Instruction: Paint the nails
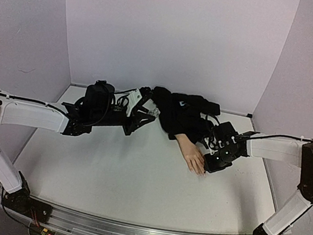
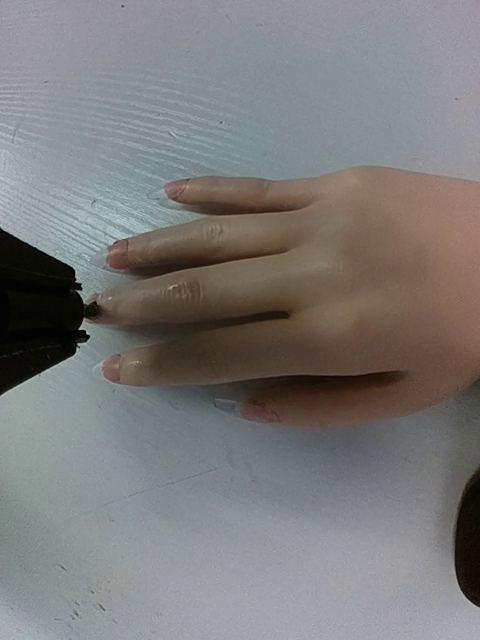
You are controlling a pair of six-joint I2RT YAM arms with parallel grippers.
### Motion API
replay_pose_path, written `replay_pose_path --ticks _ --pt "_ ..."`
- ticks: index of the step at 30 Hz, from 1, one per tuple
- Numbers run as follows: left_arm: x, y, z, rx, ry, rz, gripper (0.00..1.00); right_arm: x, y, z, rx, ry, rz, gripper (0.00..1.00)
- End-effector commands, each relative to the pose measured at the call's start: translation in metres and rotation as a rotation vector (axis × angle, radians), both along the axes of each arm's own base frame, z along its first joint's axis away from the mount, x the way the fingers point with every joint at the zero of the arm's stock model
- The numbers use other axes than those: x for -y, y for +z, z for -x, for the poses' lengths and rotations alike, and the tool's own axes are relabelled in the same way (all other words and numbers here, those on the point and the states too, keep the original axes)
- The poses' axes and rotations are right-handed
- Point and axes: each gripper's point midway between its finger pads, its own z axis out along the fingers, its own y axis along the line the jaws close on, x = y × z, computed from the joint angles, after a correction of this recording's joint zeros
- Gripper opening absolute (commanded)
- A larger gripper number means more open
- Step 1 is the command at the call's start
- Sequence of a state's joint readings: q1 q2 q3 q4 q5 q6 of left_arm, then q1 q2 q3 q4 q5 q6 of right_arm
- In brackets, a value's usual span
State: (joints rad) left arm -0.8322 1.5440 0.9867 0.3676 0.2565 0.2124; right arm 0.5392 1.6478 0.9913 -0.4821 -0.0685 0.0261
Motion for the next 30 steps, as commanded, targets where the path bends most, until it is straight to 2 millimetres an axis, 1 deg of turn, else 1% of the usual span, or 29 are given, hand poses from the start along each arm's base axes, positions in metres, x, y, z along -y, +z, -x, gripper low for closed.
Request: replay_pose_path --ticks 1,30 --pt "-0.0062 0.0243 -0.0002 0.061 0.015 0.043 0.00 -0.0040 0.0062 -0.0066 0.011 0.001 -0.004 0.00" --pt "-0.0071 0.0244 -0.0004 0.061 0.015 0.045 0.00 -0.0067 -0.0005 -0.0048 -0.027 0.013 0.003 0.00"
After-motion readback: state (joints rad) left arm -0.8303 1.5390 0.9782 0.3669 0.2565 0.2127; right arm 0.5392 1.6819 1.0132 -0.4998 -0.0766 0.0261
